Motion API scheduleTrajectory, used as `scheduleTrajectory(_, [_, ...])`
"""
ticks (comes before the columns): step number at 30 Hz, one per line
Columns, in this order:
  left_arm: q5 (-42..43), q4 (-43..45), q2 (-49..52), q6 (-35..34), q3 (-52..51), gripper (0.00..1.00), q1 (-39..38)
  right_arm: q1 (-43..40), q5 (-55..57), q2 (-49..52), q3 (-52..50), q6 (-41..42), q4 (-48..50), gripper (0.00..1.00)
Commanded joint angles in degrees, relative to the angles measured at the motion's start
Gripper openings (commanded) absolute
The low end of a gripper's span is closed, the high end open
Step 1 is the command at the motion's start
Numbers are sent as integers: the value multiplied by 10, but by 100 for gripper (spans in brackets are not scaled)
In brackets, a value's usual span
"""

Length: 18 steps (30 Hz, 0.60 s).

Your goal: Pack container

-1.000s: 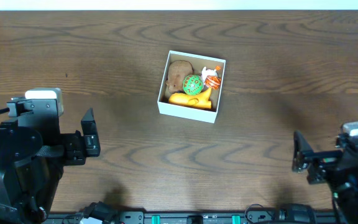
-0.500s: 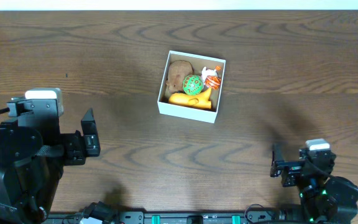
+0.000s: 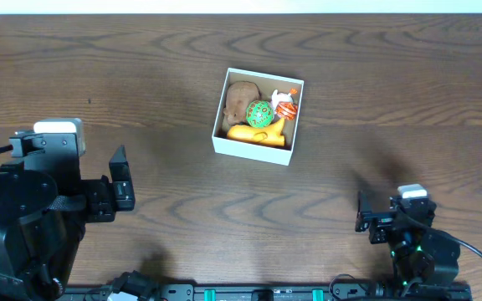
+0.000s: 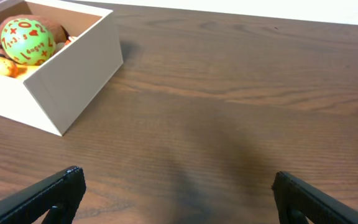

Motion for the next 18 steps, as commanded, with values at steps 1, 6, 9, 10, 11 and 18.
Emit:
scheduleTrajectory(1, [-7, -1, 1, -5, 7, 98, 2, 5, -3, -6, -18, 1, 8, 99])
scheduleTrajectory(6, [-7, -1, 1, -5, 7, 98, 2, 5, -3, -6, -44, 31, 29, 99])
scheduleTrajectory(9, [-7, -1, 1, -5, 7, 98, 2, 5, -2, -6, -57, 49, 46, 99])
scheduleTrajectory(10, [-7, -1, 1, -5, 7, 98, 2, 4, -2, -6, -58, 49, 50, 99])
scheduleTrajectory(11, [-7, -1, 1, -5, 7, 98, 2, 4, -2, -6, -58, 49, 50, 99])
scheduleTrajectory(18, [-7, -1, 1, -5, 7, 98, 2, 4, -2, -6, -58, 49, 51, 99])
